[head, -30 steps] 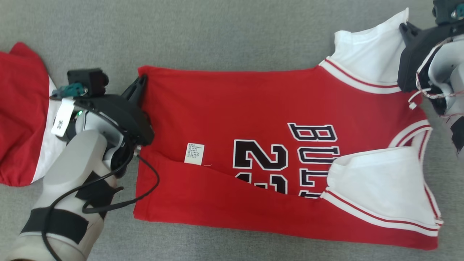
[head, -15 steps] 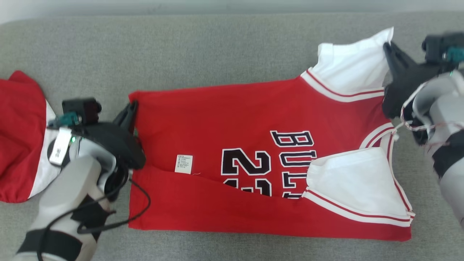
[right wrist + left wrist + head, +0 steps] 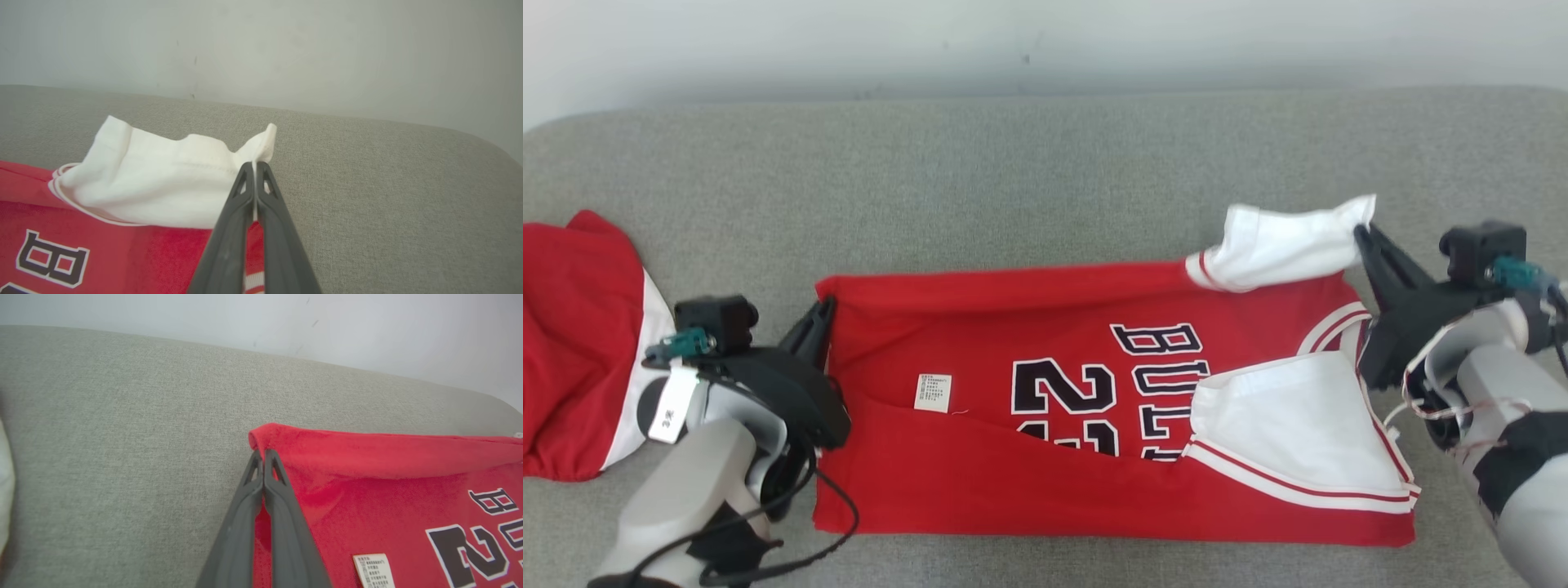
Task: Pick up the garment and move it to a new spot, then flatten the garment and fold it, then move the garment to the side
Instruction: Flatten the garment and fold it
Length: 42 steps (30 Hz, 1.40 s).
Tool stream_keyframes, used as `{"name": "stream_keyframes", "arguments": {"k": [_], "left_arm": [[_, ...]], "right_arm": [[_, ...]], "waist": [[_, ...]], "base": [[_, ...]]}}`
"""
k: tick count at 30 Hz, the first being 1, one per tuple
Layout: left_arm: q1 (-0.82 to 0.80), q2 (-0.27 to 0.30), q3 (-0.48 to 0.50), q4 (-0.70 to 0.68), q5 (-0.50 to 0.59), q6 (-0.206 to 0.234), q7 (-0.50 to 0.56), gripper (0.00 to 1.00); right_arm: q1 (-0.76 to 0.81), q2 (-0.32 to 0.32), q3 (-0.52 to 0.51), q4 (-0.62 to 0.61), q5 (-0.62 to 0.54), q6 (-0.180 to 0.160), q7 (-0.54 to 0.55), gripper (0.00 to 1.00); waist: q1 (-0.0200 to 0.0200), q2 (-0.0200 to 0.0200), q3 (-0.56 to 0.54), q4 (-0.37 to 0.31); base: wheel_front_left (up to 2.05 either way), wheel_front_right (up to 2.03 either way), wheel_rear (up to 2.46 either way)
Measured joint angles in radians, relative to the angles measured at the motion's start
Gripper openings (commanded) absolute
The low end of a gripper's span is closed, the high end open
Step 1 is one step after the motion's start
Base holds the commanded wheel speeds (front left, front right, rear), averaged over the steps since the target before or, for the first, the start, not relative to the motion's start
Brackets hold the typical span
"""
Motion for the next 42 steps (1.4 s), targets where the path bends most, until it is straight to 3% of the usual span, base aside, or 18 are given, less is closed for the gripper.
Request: {"name": "stream_keyframes", "arguments": {"k": [12,13,14,26,34,35,36,37,39,40,41,42], "left_arm": [[0.088,-0.002,-0.024,-0.015,-0.002,0.000,-0.018,0.00],[0.100,-0.002,-0.023,-0.012,-0.003,0.000,-0.018,0.35],[0.110,-0.002,-0.022,-0.011,-0.004,0.000,-0.019,0.98],[0.199,-0.019,0.005,-0.040,-0.039,0.011,-0.036,1.00],[0.284,0.006,0.022,-0.124,-0.029,0.054,-0.037,1.00],[0.291,0.007,0.035,-0.157,-0.028,0.063,-0.037,1.00],[0.293,0.007,0.041,-0.172,-0.028,0.063,-0.037,1.00],[0.295,0.009,0.046,-0.186,-0.028,0.066,-0.037,1.00],[0.308,0.017,0.051,-0.206,-0.024,0.081,-0.039,1.00],[0.317,0.024,0.055,-0.215,-0.018,0.086,-0.039,1.00],[0.327,0.030,0.060,-0.225,-0.018,0.091,-0.039,1.00],[0.335,0.037,0.064,-0.234,-0.016,0.096,-0.039,1.00]], "right_arm": [[0.153,-0.031,0.012,-0.088,0.089,0.001,-0.009,0.00],[0.162,-0.031,0.015,-0.097,0.097,0.001,-0.009,0.00],[0.171,-0.031,0.018,-0.108,0.105,0.001,-0.010,0.00],[0.305,-0.062,0.054,-0.161,0.174,0.001,-0.010,0.00],[0.370,-0.077,0.097,-0.192,0.192,0.001,-0.010,0.00],[0.377,-0.079,0.106,-0.192,0.195,0.001,-0.010,0.23],[0.380,-0.080,0.109,-0.190,0.195,0.001,-0.010,0.24],[0.382,-0.082,0.115,-0.189,0.195,0.001,-0.010,0.00],[0.389,-0.085,0.124,-0.190,0.195,0.001,-0.010,0.00],[0.393,-0.086,0.126,-0.187,0.193,0.001,-0.010,0.39],[0.394,-0.087,0.126,-0.181,0.192,0.001,-0.010,1.00],[0.394,-0.089,0.130,-0.180,0.189,0.001,-0.010,1.00]], "waist": [[0.0001,-0.0001,-0.064,-0.006],[0.0001,-0.0001,-0.069,-0.006],[0.0001,0.0000,-0.074,-0.007],[0.0001,-0.0001,-0.134,-0.007],[0.0000,-0.0001,-0.181,-0.001],[0.0001,-0.0001,-0.185,0.000],[0.0001,-0.0001,-0.186,0.001],[0.0001,-0.0001,-0.186,0.002],[0.0001,-0.0001,-0.188,0.003],[0.0002,-0.0001,-0.188,0.004],[0.0001,-0.0001,-0.189,0.004],[0.0002,-0.0001,-0.190,0.004]], "base": [[0.00,0.00,0.00],[0.00,0.00,0.00],[0.00,0.00,0.00],[0.00,0.00,0.00],[0.00,0.00,0.00],[0.00,0.00,0.00],[0.00,0.00,0.00],[0.00,0.00,0.00],[0.00,0.00,0.00],[0.00,0.00,0.00],[0.00,0.00,0.00],[0.00,0.00,0.00]]}}
